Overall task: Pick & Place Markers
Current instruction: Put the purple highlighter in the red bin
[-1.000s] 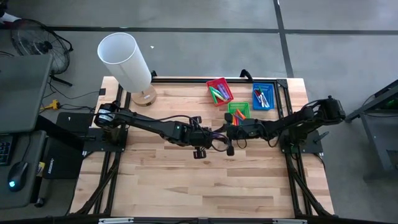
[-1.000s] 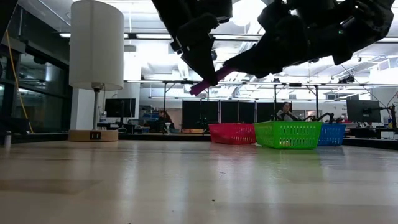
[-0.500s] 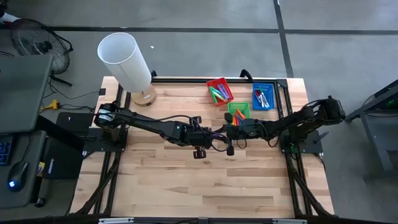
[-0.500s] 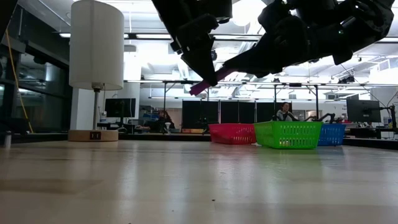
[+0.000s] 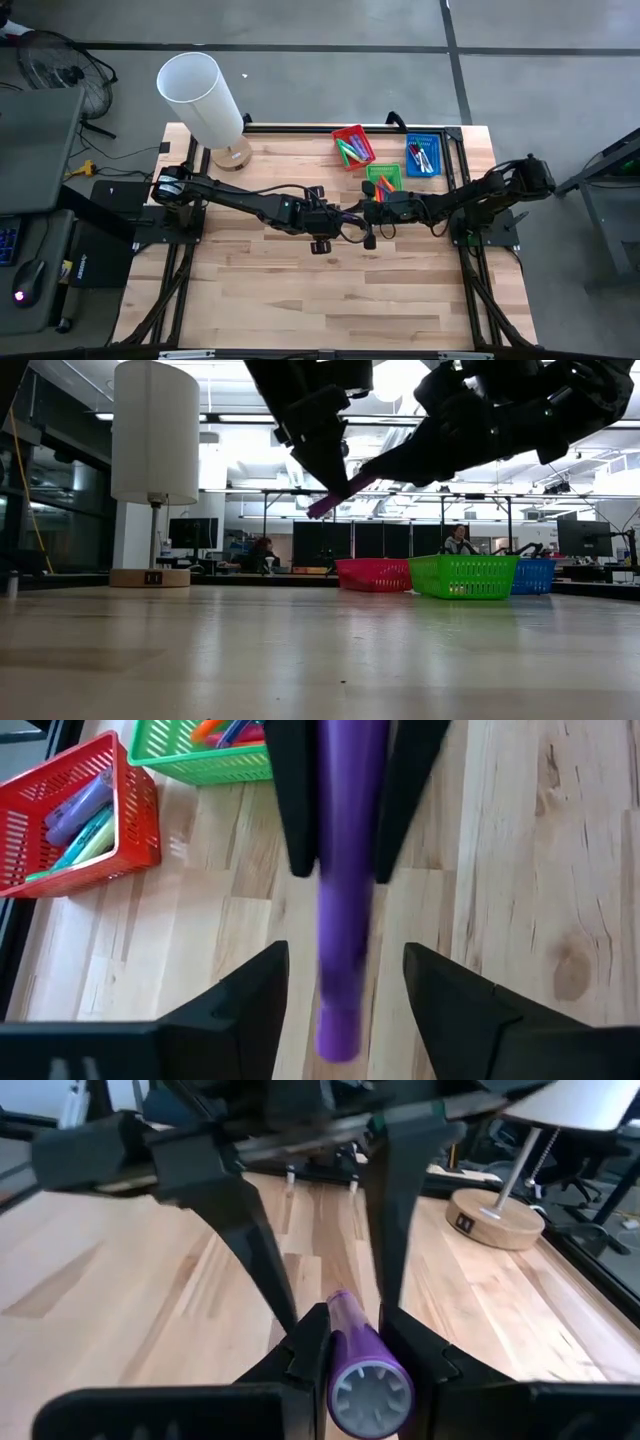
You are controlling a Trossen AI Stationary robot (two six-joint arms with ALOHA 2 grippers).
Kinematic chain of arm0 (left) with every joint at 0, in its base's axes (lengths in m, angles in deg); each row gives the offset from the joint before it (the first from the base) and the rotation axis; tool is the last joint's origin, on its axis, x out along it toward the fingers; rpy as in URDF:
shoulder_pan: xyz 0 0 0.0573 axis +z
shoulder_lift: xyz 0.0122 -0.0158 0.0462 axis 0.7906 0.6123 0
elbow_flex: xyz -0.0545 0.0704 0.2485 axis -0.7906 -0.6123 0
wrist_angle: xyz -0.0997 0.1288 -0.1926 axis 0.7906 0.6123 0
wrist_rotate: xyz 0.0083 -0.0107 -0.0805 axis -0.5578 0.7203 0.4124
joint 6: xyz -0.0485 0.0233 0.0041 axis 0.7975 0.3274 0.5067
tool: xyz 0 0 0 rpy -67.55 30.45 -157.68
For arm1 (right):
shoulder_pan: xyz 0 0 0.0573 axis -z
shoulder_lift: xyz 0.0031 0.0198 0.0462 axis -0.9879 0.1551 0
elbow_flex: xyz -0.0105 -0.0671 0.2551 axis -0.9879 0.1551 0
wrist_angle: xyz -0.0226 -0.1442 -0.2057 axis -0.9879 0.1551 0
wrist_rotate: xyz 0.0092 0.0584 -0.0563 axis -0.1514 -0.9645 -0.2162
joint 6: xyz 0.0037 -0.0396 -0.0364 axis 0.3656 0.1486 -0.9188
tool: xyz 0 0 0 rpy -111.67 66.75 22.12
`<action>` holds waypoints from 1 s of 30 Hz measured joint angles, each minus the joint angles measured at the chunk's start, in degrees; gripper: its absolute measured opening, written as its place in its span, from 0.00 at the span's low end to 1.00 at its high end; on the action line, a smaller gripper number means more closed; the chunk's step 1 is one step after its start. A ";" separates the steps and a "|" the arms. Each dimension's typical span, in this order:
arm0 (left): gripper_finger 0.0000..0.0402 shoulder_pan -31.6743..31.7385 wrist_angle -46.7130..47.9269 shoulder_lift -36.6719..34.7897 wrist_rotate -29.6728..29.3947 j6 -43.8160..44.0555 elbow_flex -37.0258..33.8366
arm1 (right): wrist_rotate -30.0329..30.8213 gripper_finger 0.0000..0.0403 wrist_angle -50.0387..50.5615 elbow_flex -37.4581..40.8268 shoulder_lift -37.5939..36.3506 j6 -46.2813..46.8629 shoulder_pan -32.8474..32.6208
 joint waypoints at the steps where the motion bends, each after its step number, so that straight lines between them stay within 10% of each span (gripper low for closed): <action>1: 0.48 0.00 0.08 0.00 0.02 -0.02 0.00 | 0.46 0.15 0.23 0.01 0.00 0.04 0.00; 30: 0.49 -0.97 25.67 0.00 -8.13 13.08 -0.01 | 12.10 0.15 6.00 0.06 -0.04 1.22 0.06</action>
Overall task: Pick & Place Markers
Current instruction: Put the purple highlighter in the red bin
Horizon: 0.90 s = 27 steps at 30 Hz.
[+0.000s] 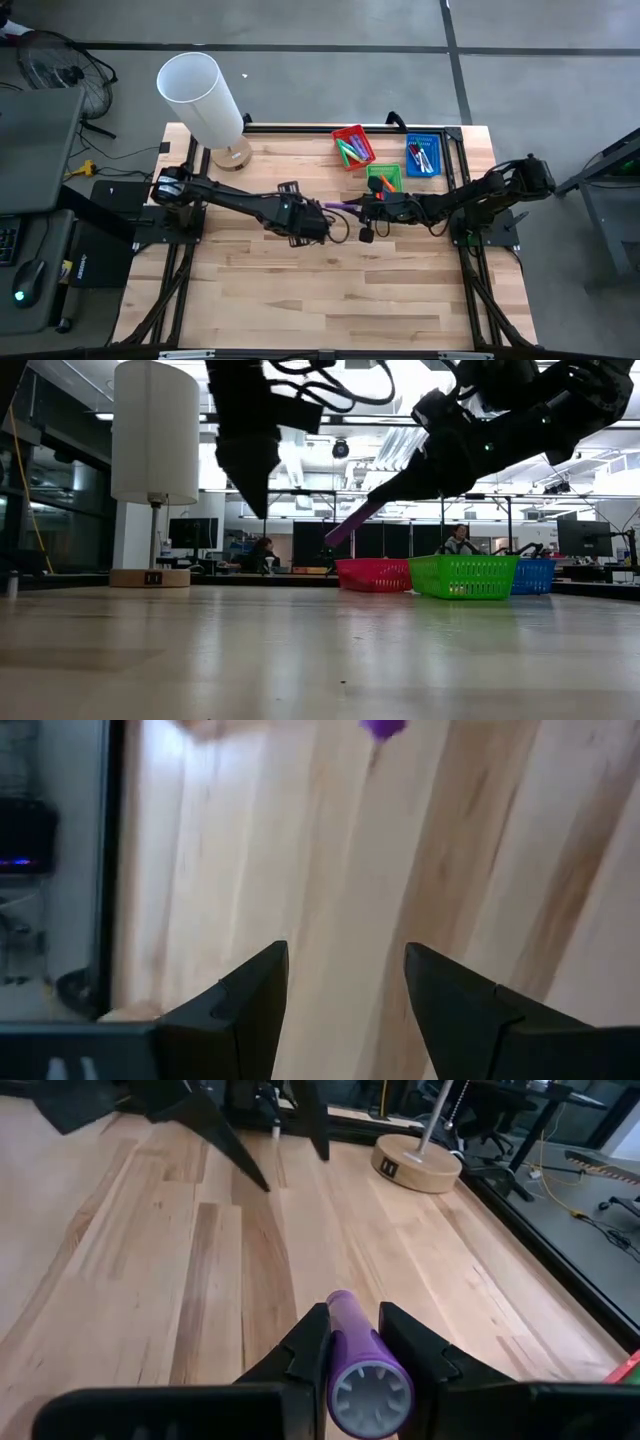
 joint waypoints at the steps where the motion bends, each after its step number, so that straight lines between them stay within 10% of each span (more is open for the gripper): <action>1: 0.49 -0.38 0.95 0.00 -0.92 0.82 -0.07 | -0.02 0.15 0.10 0.00 0.00 0.02 0.15; 27: 0.49 -6.60 6.35 -3.60 -6.87 9.66 -7.02 | 4.94 0.15 3.09 0.00 0.00 1.59 1.45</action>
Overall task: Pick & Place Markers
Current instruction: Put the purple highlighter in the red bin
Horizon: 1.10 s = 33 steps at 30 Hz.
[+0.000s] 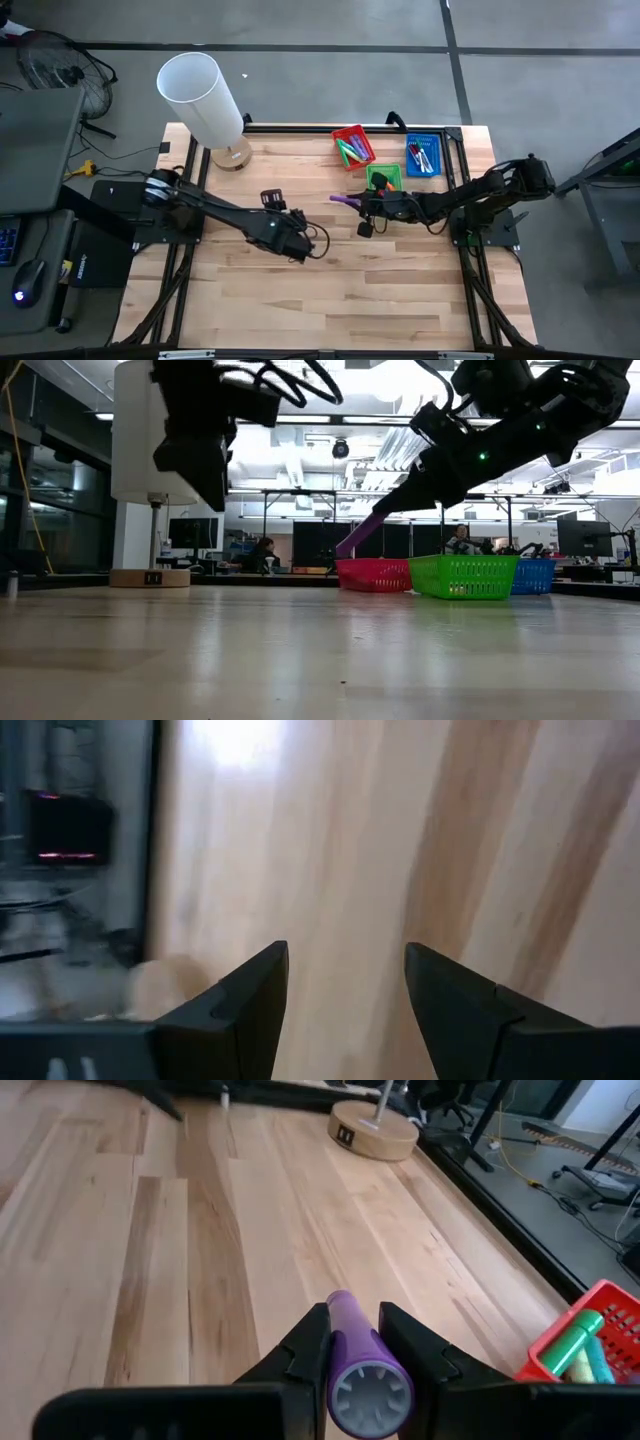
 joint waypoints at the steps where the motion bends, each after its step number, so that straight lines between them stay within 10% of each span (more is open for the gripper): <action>1: 0.49 0.02 -2.84 -1.28 0.92 0.00 -2.55 | 0.00 0.15 0.34 0.00 0.00 0.02 0.00; 18: 0.49 0.02 -55.40 -24.13 14.94 -7.54 -37.96 | 13.26 0.15 -1.48 -0.02 -2.59 1.61 10.41; 33: 0.49 5.28 -78.03 -24.15 23.19 -15.51 -49.96 | -4.93 0.15 -6.63 -1.69 2.43 5.10 30.63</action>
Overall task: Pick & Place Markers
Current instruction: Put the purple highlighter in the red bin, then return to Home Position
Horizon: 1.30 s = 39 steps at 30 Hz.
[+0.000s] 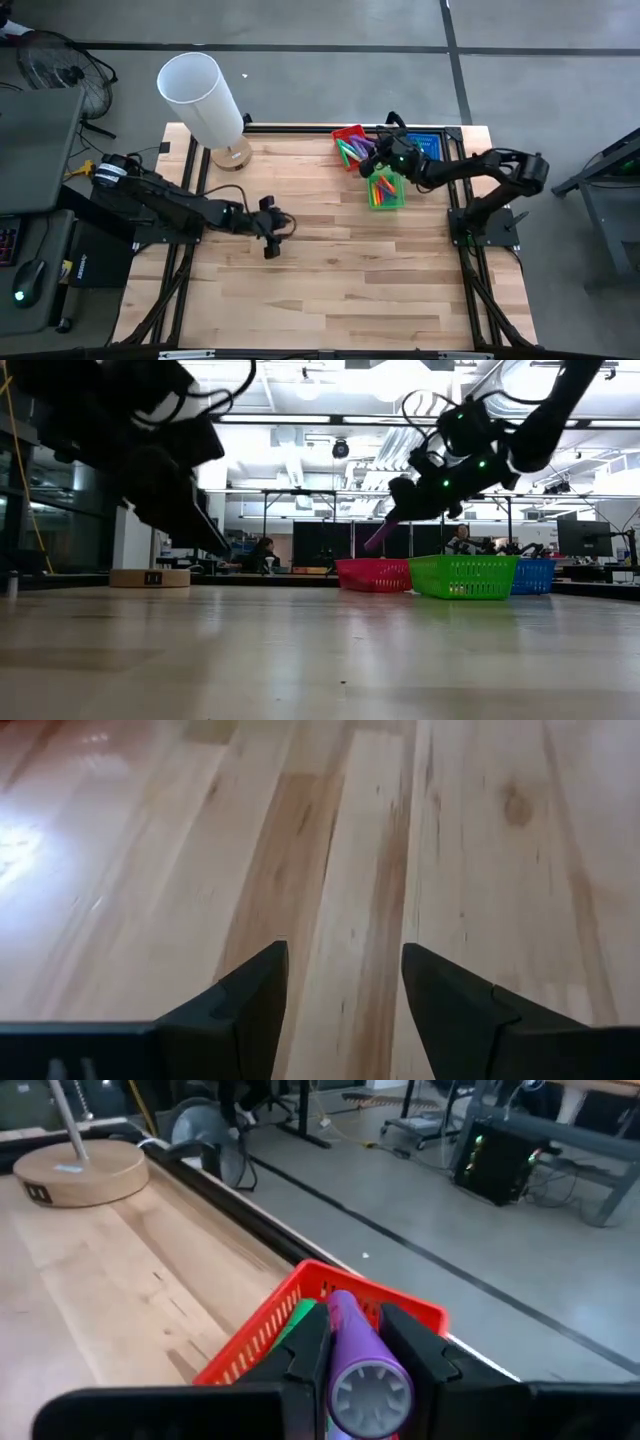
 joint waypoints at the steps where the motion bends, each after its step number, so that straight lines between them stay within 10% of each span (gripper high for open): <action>1: 0.49 0.89 -1.96 0.00 1.38 -0.04 -0.85 | -0.97 0.15 0.02 -0.76 1.10 0.02 0.34; 20: 0.49 3.33 -15.84 -14.97 10.51 -1.01 -15.05 | -0.23 0.15 3.98 -12.57 16.06 1.05 1.76; 29: 0.49 3.26 -16.28 -19.19 12.07 -1.31 -16.37 | -0.67 0.47 5.13 -12.56 16.08 2.38 2.09; 39: 0.49 3.26 -16.45 -19.17 13.67 -1.49 -16.37 | -1.95 0.50 14.85 -12.56 6.76 3.58 1.62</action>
